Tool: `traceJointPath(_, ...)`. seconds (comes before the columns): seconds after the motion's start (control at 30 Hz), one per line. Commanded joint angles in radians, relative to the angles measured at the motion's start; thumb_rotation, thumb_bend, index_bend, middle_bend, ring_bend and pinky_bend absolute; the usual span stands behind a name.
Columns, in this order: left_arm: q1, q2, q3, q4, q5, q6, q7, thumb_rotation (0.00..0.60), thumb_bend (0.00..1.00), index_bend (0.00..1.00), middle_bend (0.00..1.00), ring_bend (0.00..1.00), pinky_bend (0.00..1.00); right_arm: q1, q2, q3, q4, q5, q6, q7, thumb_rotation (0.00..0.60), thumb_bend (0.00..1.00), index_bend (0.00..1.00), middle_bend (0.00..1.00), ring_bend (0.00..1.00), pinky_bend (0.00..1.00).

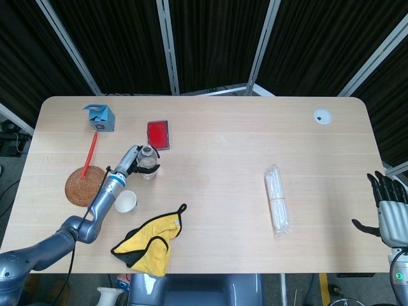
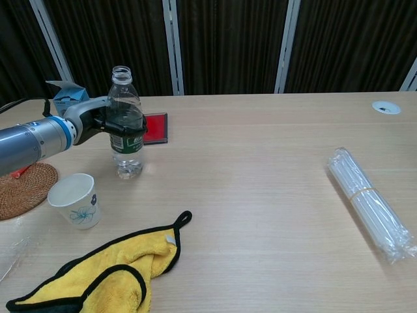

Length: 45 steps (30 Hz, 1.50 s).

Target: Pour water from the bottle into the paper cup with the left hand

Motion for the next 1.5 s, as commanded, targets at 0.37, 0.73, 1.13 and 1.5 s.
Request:
traceJointPath(0.37,0.063,0.272,0.061,-0.225,0.041,0.061,0.161,0.6,0.5,0.6,0.44,0.27,0.32,-0.01,0.006,-0.009,-0.014,-0.024,0.026,0.004,0.6,0.0,0.0,0.0,0.0,0.0)
traceJointPath(0.73,0.18,0.501,0.217,-0.336,0.124,0.12,0.319,0.6,0.5,0.61,0.44,0.27,0.33,-0.022,0.009,-0.023,-0.041,-0.059,0.057,-0.014,0.6,0.0,0.0,0.0,0.0,0.0)
traceJointPath(1.13,0.197,0.497,0.288,-0.298,0.163,0.12,0.482,0.6,0.5,0.63,0.45,0.27,0.33,-0.027,-0.003,-0.016,-0.03,-0.04,0.067,-0.049,0.6,0.0,0.0,0.0,0.0,0.0)
traceJointPath(1.5,0.151,0.399,0.278,-0.234,0.13,0.063,0.698,0.6,0.5,0.62,0.44,0.27,0.33,-0.027,-0.011,-0.011,-0.023,-0.031,0.071,-0.072,0.6,0.0,0.0,0.0,0.0,0.0)
